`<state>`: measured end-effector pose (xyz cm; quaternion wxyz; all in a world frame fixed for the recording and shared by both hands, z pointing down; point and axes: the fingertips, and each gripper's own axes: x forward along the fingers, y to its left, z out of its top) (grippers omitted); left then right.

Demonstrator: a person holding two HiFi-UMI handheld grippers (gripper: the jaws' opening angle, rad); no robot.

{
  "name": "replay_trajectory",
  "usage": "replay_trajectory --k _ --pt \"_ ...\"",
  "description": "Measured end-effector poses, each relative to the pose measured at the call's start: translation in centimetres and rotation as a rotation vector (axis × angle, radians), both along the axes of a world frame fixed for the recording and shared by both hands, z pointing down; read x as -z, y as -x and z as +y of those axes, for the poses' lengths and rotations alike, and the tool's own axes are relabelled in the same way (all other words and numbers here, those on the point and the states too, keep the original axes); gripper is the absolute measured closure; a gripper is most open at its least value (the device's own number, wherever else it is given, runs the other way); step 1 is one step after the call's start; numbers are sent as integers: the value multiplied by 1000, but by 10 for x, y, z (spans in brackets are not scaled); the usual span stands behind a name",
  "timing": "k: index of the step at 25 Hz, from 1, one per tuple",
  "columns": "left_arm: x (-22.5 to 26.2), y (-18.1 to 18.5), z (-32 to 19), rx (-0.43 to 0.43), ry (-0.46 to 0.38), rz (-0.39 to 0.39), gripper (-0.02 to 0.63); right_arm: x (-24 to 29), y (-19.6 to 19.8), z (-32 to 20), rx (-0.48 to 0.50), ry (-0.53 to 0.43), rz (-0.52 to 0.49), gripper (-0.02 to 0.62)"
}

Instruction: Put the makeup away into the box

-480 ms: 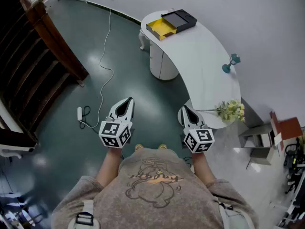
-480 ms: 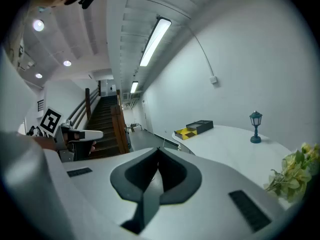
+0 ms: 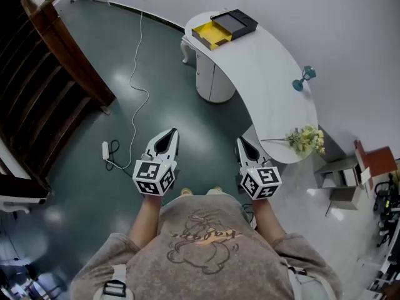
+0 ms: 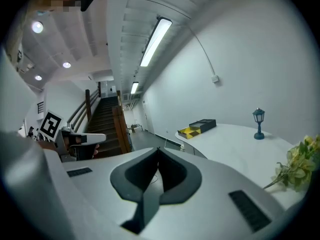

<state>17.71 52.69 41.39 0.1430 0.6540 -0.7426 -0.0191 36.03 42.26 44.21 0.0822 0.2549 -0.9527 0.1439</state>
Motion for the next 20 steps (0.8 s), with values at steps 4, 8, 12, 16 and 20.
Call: replay_trajectory --k 4,8,12,16,20 --pt "-7 11 5 -19 7 17 584 -6 12 13 -1 -18 22 594" --pt "-4 23 1 -36 -4 20 584 -12 21 9 -21 -13 28 594" --pt "-10 41 -3 -35 0 23 583 -21 35 0 -41 -2 39 594" --pt "-9 62 -20 -32 -8 19 583 -25 53 -17 -49 9 31 594" --pt "-9 86 -40 -23 -11 18 583 -27 76 -38 -38 6 36 594"
